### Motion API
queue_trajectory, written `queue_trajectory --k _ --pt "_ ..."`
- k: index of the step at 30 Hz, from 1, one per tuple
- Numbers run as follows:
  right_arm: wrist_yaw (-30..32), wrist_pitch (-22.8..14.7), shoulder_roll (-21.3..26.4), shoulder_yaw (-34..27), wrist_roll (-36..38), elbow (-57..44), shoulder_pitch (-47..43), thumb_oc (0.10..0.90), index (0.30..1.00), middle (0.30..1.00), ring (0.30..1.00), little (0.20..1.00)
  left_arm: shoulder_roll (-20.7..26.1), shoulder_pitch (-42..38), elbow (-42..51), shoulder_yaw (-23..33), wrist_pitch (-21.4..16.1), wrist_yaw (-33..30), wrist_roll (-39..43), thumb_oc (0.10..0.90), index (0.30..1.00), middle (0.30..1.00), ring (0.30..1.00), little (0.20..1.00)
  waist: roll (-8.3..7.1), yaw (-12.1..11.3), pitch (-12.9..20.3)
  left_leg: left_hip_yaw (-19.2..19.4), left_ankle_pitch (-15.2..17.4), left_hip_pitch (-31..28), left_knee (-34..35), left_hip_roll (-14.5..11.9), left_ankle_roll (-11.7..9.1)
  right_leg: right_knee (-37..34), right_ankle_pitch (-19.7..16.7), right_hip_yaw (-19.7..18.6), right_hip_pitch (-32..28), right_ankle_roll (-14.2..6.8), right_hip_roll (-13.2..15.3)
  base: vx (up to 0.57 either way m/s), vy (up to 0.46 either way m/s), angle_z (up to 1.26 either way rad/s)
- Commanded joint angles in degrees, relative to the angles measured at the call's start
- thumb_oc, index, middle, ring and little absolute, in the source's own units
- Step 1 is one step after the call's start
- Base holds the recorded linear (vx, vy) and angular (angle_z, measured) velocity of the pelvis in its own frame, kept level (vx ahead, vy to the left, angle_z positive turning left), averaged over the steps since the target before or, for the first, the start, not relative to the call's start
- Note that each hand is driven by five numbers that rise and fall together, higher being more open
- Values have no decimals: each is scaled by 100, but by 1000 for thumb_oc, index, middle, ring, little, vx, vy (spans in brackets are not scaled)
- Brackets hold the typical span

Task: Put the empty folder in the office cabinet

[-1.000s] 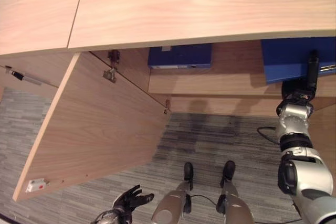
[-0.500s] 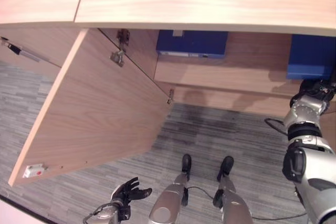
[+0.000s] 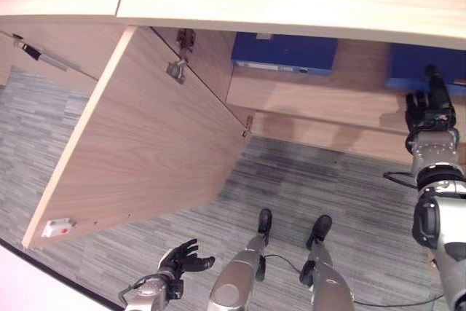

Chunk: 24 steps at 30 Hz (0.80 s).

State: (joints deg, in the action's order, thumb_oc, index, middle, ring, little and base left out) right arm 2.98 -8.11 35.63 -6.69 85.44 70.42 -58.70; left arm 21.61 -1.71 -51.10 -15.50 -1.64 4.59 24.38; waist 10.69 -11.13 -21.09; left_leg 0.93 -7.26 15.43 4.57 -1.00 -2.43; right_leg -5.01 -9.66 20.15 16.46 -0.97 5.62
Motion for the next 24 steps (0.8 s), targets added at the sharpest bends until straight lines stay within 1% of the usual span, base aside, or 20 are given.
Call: queue_trajectory --k 1,2,3,6,9,12,14,15,17,18,19,21,22,24 --pt "-572 574 736 1270 -1624 260 -498 800 900 900 900 900 688 273 -153 -218 -19 144 -87 800 900 900 900 900 -66 -96 348 387 287 -101 43 -47 -363 1537 1716 78 243 -262 130 -27 -37 2" --pt "-700 836 794 1549 -2230 460 -601 800 900 900 900 900 697 264 -169 -215 5 196 -128 800 900 900 900 900 -66 -77 324 398 282 -107 43 -56 -366 1528 1709 86 234 -256 125 -39 -47 4" --pt "-773 995 820 1751 -2574 541 -658 800 900 900 900 900 716 278 -158 -212 2 237 -110 800 900 900 900 900 -74 -66 308 404 278 -111 43 -60 -366 1507 1697 91 214 -250 120 -25 -30 7" --pt "-862 1045 786 1819 -2455 498 -686 800 900 900 900 900 709 318 -111 -213 -2 269 -61 800 900 900 900 900 -77 -45 278 414 278 -137 43 -66 -363 1457 1674 99 166 -247 103 -14 -25 6" --pt "-1032 1187 915 2017 -2843 697 -743 800 900 900 900 900 747 308 -203 -181 4 309 -107 800 900 900 900 900 -94 -38 261 422 272 -160 43 -70 -369 1416 1647 120 120 -256 92 -17 -26 0" --pt "-1070 1184 988 2140 -3004 693 -796 800 900 900 900 900 742 306 -249 -153 -27 295 -108 800 900 900 900 900 -106 -26 245 449 276 -170 43 -65 -368 1385 1636 109 97 -258 86 -11 -3 0" --pt "-1090 1191 1184 2447 -3544 751 -907 800 900 900 900 900 767 321 -252 -148 -53 292 -87 800 900 900 900 900 -141 -6 227 475 269 -157 43 -72 -369 1351 1599 94 109 -263 84 -37 -5 0" --pt "-1098 1190 1186 2457 -3550 764 -922 800 900 900 900 900 761 320 -252 -147 -54 292 -87 800 900 900 900 900 -135 -4 225 477 269 -157 43 -73 -369 1349 1597 92 109 -263 83 0 0 0" --pt "-1233 1304 1374 3017 -4693 1064 -1072 800 900 900 900 900 797 341 -262 -128 -87 301 -120 800 900 900 900 900 -162 39 201 501 253 -149 43 -75 -364 1322 1555 76 118 -267 82 -35 -6 0" --pt "-1467 1436 1516 3805 -6240 1232 -1108 800 900 900 900 900 848 415 -176 -63 -142 328 -233 800 900 900 900 900 -208 117 173 517 242 -135 43 -84 -354 1258 1497 68 99 -273 72 -62 -17 0" --pt "-1546 1438 1555 3999 -6530 1139 -1074 800 900 900 900 900 858 430 -165 -40 -162 346 -303 800 900 900 900 900 -221 160 175 510 239 -133 43 -76 -353 1238 1483 55 96 -274 59 -48 -17 0" --pt "-1568 1459 1584 4066 -6655 1082 -1041 800 900 900 900 900 866 439 -156 -16 -167 352 -348 800 900 900 900 900 -232 180 174 506 240 -135 43 -74 -349 1218 1479 46 78 -271 48 0 0 0" --pt "-1581 1404 1608 4125 -6737 1043 -996 800 900 900 900 900 857 441 -168 -1 -177 363 -380 800 900 900 900 900 -238 192 181 506 238 -139 43 -70 -349 1202 1473 40 65 -268 39 0 0 0" --pt "-1563 1335 1632 4366 -7167 939 -924 800 900 900 900 900 832 450 -8 6 -224 371 -383 800 900 900 900 900 -236 213 198 514 239 -152 43 -59 -338 1152 1432 26 34 -284 45 0 0 0"
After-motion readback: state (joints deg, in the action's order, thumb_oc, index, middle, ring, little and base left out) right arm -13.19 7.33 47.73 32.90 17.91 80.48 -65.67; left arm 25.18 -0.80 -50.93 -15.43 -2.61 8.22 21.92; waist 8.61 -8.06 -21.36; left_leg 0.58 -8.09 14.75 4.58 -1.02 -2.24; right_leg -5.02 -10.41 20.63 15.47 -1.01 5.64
